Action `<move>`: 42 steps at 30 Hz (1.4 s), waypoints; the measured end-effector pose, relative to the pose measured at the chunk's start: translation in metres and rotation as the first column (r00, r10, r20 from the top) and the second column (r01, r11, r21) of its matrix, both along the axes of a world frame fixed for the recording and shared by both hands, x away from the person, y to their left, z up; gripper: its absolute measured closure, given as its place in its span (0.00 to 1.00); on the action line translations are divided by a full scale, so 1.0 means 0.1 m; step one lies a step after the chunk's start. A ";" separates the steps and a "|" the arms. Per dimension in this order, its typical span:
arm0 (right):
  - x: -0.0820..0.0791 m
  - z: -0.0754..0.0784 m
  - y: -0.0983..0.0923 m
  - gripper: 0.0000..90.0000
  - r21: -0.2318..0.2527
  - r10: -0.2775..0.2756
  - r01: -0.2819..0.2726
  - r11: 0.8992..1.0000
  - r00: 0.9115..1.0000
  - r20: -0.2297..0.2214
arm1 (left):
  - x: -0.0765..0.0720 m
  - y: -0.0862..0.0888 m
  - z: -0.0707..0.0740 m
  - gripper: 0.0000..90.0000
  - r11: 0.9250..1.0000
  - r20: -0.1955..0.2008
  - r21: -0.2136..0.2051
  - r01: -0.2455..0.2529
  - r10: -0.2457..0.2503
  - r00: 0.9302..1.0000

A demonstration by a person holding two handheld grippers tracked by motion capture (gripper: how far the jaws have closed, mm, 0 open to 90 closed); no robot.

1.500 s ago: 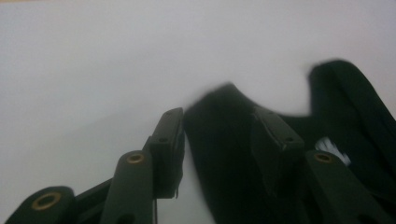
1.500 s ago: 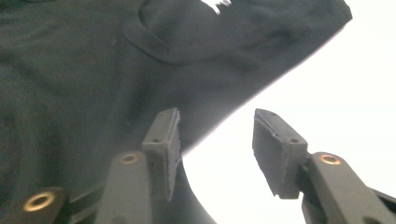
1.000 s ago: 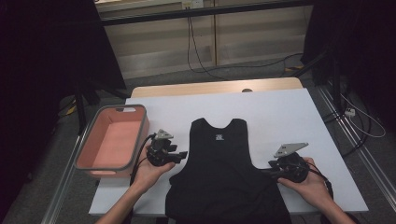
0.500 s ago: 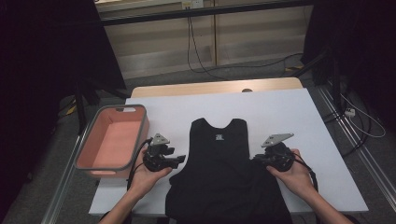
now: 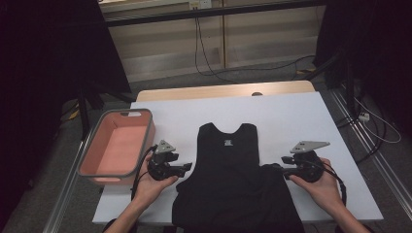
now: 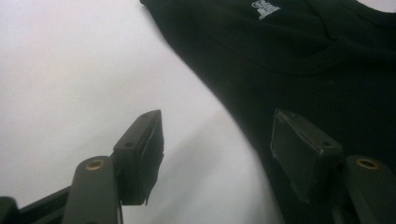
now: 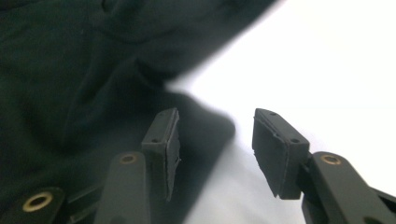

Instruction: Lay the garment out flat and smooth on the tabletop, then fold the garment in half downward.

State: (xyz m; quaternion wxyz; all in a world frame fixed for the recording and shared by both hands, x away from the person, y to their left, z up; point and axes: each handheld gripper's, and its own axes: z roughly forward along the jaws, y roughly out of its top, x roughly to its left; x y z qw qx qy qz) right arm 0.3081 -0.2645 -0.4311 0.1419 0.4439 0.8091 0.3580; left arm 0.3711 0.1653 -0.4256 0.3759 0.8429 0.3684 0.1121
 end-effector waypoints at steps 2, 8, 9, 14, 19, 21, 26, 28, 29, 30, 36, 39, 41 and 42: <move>-0.07 -0.02 -0.06 0.62 -0.010 0.004 -0.004 1.000 1.000 -0.030 | 0.01 -0.01 -0.01 0.38 1.000 0.001 0.000 0.005 -0.005 1.000; -0.11 -0.16 0.01 0.68 -0.030 0.045 -0.048 0.998 0.996 -0.083 | 0.02 -0.04 -0.03 0.38 1.000 -0.001 0.021 0.015 -0.015 1.000; -0.11 -0.16 0.04 0.73 -0.061 0.045 -0.049 0.997 0.997 -0.067 | 0.02 -0.04 -0.03 0.38 1.000 -0.004 0.017 0.013 -0.013 1.000; -0.15 -0.13 0.06 0.99 -0.090 0.088 -0.093 0.992 0.994 -0.063 | 0.03 -0.02 -0.03 0.37 1.000 -0.003 0.006 0.004 -0.004 1.000; -0.24 -0.10 -0.10 0.99 -0.107 0.081 -0.089 0.990 0.994 -0.074 | 0.04 0.00 -0.03 0.36 1.000 -0.003 0.006 -0.005 0.005 1.000; -0.30 -0.10 -0.17 0.99 -0.111 0.069 -0.077 0.991 0.995 -0.075 | 0.05 0.00 -0.03 0.36 1.000 0.001 0.005 -0.007 0.007 1.000; -0.38 -0.10 -0.28 0.95 -0.078 0.044 -0.050 0.996 0.996 -0.077 | 0.05 -0.03 -0.02 0.35 1.000 0.018 0.006 -0.009 0.009 1.000; -0.39 -0.08 -0.28 0.77 -0.070 0.022 -0.026 0.997 0.998 -0.051 | 0.04 -0.02 -0.01 0.34 1.000 0.030 0.006 0.000 -0.001 1.000; -0.38 -0.06 -0.30 0.72 -0.043 0.020 -0.021 0.999 0.999 -0.038 | 0.03 -0.03 -0.01 0.33 1.000 0.030 -0.001 -0.003 0.003 1.000; -0.38 -0.06 -0.31 0.68 -0.025 0.010 -0.011 1.000 0.999 -0.032 | 0.04 -0.03 -0.01 0.31 1.000 0.031 -0.002 -0.003 0.003 1.000; -0.25 -0.01 -0.27 0.51 0.012 -0.012 0.011 1.000 1.000 0.003 | 0.06 -0.03 -0.01 0.25 1.000 0.033 -0.014 -0.005 0.006 0.999; -0.18 0.00 -0.22 0.45 0.044 -0.013 0.013 0.999 1.000 0.011 | 0.07 -0.04 0.00 0.22 1.000 0.051 -0.022 0.000 0.002 0.999; -0.12 0.02 -0.18 0.44 0.053 -0.015 0.014 0.998 1.000 0.020 | 0.07 -0.04 0.00 0.20 1.000 0.051 -0.020 -0.001 0.002 0.999; -0.09 0.02 -0.15 0.44 0.062 -0.015 0.013 0.998 1.000 0.024 | 0.07 -0.04 0.00 0.19 1.000 0.044 -0.020 0.003 -0.002 0.999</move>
